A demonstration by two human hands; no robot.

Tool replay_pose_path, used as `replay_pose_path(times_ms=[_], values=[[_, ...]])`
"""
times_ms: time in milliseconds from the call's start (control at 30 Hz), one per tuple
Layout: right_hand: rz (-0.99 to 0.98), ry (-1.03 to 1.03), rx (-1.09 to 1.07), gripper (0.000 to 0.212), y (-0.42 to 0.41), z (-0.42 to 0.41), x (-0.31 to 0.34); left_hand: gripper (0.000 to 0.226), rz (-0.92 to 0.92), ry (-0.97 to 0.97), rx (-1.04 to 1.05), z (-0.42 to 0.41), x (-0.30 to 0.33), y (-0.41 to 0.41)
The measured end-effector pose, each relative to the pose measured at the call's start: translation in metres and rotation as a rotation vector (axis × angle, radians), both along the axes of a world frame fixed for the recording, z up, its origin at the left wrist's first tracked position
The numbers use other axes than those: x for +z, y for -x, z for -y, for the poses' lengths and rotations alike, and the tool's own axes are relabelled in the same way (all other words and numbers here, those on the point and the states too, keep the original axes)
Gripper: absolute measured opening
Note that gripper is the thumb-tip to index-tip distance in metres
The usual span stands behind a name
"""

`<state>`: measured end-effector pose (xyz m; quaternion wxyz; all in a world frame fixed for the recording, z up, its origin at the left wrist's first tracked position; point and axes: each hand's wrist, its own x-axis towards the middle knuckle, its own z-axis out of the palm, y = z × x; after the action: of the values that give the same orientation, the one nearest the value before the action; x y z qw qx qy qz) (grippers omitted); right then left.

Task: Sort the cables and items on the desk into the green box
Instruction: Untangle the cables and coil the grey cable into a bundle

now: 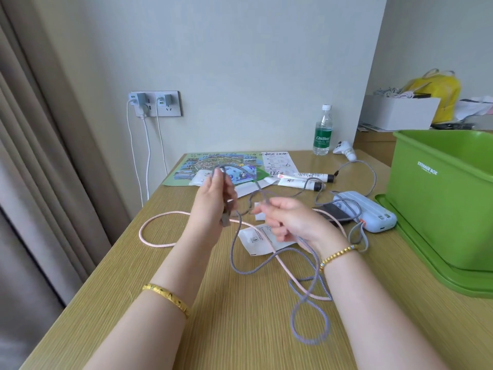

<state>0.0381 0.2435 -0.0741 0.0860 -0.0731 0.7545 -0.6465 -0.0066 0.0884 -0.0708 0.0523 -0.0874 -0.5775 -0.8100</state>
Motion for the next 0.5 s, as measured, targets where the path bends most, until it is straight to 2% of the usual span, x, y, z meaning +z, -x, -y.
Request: replay_pose_path(times_ms=[100, 167, 367, 500], values=[[0.117, -0.12, 0.204, 0.024, -0.006, 0.003, -0.003, 0.039, 0.154, -0.404, 0.013, 0.009, 0.004, 0.004], [0.143, -0.179, 0.244, 0.026, -0.007, 0.005, -0.003, 0.039, 0.163, -0.511, -0.044, 0.012, 0.006, 0.002], [0.145, -0.321, 0.254, 0.027, -0.01, 0.012, -0.003, 0.035, 0.093, -0.48, -0.072, 0.006, 0.01, -0.002], [0.113, -0.336, 0.264, 0.025, -0.012, 0.013, -0.002, 0.044, 0.098, -0.397, -0.06, 0.009, 0.012, 0.002]])
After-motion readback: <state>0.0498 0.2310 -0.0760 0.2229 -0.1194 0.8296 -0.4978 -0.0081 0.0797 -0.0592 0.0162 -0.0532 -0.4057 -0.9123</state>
